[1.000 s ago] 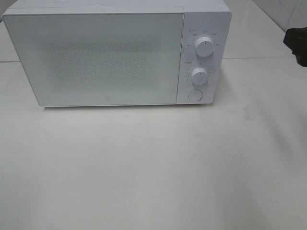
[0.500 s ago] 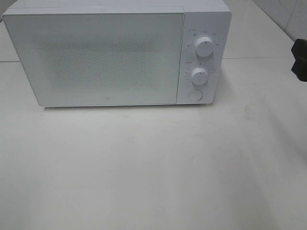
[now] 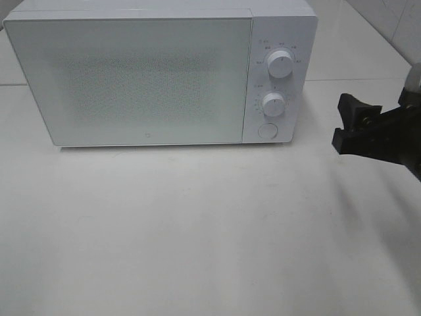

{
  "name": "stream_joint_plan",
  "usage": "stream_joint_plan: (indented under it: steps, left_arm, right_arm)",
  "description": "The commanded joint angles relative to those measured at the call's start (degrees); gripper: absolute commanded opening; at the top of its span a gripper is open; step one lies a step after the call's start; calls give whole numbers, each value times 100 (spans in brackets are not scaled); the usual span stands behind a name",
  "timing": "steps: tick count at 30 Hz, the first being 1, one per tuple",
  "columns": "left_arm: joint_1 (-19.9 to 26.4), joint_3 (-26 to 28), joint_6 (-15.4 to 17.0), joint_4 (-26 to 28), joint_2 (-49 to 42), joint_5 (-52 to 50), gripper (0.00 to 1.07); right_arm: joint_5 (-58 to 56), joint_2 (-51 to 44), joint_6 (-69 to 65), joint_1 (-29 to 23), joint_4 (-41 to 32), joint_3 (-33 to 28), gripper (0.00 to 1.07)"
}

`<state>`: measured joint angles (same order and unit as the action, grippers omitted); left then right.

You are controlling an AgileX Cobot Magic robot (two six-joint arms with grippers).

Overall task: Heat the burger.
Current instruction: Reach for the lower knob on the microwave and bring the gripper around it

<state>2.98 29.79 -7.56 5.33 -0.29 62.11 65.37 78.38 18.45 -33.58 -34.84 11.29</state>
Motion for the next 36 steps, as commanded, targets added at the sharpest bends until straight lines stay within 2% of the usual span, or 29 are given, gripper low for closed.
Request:
stream_joint_plan:
  steps: [1, 2, 3, 4, 6, 12, 24, 29, 31, 34, 36]
  left_arm:
    - [11, -17, 40, 17, -97, -74, 98]
    - [11, -17, 40, 17, -97, -74, 98]
    - [11, -17, 40, 17, -97, -74, 98]
    - [11, -17, 40, 17, -97, -74, 98]
    - [11, -17, 40, 17, -97, -74, 98]
    - [11, -17, 40, 17, -97, -74, 98]
    - [11, -17, 40, 17, -97, -74, 98]
    - [11, -17, 40, 17, -97, -74, 98]
    - [11, -17, 40, 17, -97, -74, 98]
    - [11, -17, 40, 17, -97, -74, 98]
    - [11, -17, 40, 17, -97, -74, 98]
  right_arm:
    - [539, 229, 212, -619, -733, 0, 75]
    - [539, 229, 212, -619, -733, 0, 75]
    - [602, 355, 275, -917, -951, 0, 75]
    - [602, 355, 275, -917, -951, 0, 75]
    - [659, 579, 304, -1295, -1180, 17, 75]
    - [682, 1077, 246, -1702, -1621, 223, 75]
    - [682, 1513, 264, -1748, -1811, 533, 75]
    - [934, 1558, 321, -1730, -2206, 888, 75]
    - [1255, 1879, 309, -1662, -2309, 1186, 75]
    - [1266, 1994, 275, -1610, -2298, 1272, 75]
    - [1329, 2275, 206, -1432, -2212, 1558, 75]
